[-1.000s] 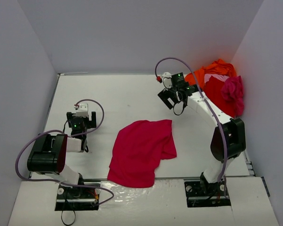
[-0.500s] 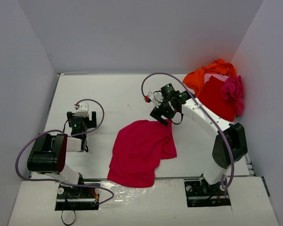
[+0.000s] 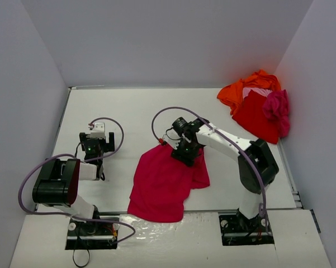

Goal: Fold and stack the t-shirts
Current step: Flatten out the tshirt

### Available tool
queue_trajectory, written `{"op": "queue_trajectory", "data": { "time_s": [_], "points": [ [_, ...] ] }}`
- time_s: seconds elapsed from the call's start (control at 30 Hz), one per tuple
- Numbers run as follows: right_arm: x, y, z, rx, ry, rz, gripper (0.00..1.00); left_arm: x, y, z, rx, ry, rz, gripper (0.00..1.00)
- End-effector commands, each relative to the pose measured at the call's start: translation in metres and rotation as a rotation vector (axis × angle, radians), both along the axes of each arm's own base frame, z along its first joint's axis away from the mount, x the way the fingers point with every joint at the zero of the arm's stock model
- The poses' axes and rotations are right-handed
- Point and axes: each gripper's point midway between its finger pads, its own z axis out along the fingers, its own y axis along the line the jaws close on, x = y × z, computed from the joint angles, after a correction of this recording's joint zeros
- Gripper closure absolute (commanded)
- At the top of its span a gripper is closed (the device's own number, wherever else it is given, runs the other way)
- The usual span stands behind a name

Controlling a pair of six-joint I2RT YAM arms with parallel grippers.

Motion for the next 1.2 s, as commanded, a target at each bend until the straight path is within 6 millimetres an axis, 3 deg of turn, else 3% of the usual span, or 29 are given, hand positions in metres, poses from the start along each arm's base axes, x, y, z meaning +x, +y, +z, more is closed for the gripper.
{"op": "queue_trajectory", "data": {
  "time_s": [0.0, 0.07, 0.13, 0.23, 0.27, 0.33, 0.43, 0.5, 0.57, 0.63, 0.7, 0.77, 0.83, 0.87, 0.93, 1.03, 1.17],
  "points": [
    [0.003, 0.003, -0.029, -0.104, 0.055, -0.034, 0.71, 0.016, 0.001, 0.032, -0.015, -0.106, -0.001, 0.03],
    [0.023, 0.003, -0.043, -0.165, 0.003, -0.059, 0.72, 0.016, 0.001, 0.032, -0.015, -0.106, 0.000, 0.03],
    [0.056, -0.005, -0.052, -0.240, -0.106, -0.124, 0.74, 0.016, 0.001, 0.032, -0.015, -0.108, -0.001, 0.03],
    [0.123, -0.017, -0.047, -0.284, -0.272, -0.288, 0.74, 0.016, 0.001, 0.032, -0.014, -0.107, 0.000, 0.03],
    [0.142, -0.020, -0.036, -0.274, -0.324, -0.336, 0.75, 0.016, 0.000, 0.032, -0.016, -0.107, -0.002, 0.03],
    [0.188, -0.038, -0.028, -0.303, -0.440, -0.443, 0.88, 0.017, 0.000, 0.033, -0.015, -0.108, -0.001, 0.03],
    [0.227, -0.052, -0.008, -0.324, -0.582, -0.521, 0.86, 0.016, 0.001, 0.032, -0.017, -0.105, -0.002, 0.03],
    [0.258, -0.054, 0.017, -0.296, -0.703, -0.574, 0.82, 0.016, 0.001, 0.032, -0.017, -0.105, -0.002, 0.03],
    [0.270, -0.050, 0.030, -0.257, -0.733, -0.579, 0.80, 0.017, 0.001, 0.032, -0.017, -0.107, -0.002, 0.03],
    [0.281, -0.034, 0.060, -0.169, -0.767, -0.577, 0.75, 0.016, 0.001, 0.032, -0.017, -0.108, -0.002, 0.03],
    [0.273, -0.027, 0.086, -0.137, -0.790, -0.565, 0.60, 0.016, 0.001, 0.032, -0.017, -0.106, -0.002, 0.03],
    [0.256, -0.020, 0.103, -0.107, -0.785, -0.530, 0.54, 0.016, 0.001, 0.032, -0.017, -0.106, -0.001, 0.03],
    [0.220, -0.006, 0.131, -0.031, -0.777, -0.450, 0.34, 0.017, 0.001, 0.032, -0.017, -0.106, -0.001, 0.03],
    [0.199, 0.001, 0.156, 0.018, -0.794, -0.401, 0.22, 0.017, 0.001, 0.032, -0.017, -0.107, -0.002, 0.03],
    [0.162, 0.009, 0.145, 0.042, -0.721, -0.292, 0.16, 0.017, 0.001, 0.032, -0.017, -0.105, -0.001, 0.03],
    [0.102, 0.013, 0.134, 0.090, -0.555, -0.150, 0.18, 0.017, 0.001, 0.032, -0.017, -0.107, -0.001, 0.03],
    [0.049, -0.004, 0.091, 0.043, -0.351, -0.093, 0.23, 0.016, 0.001, 0.032, -0.017, -0.105, -0.001, 0.03]
  ]
}}
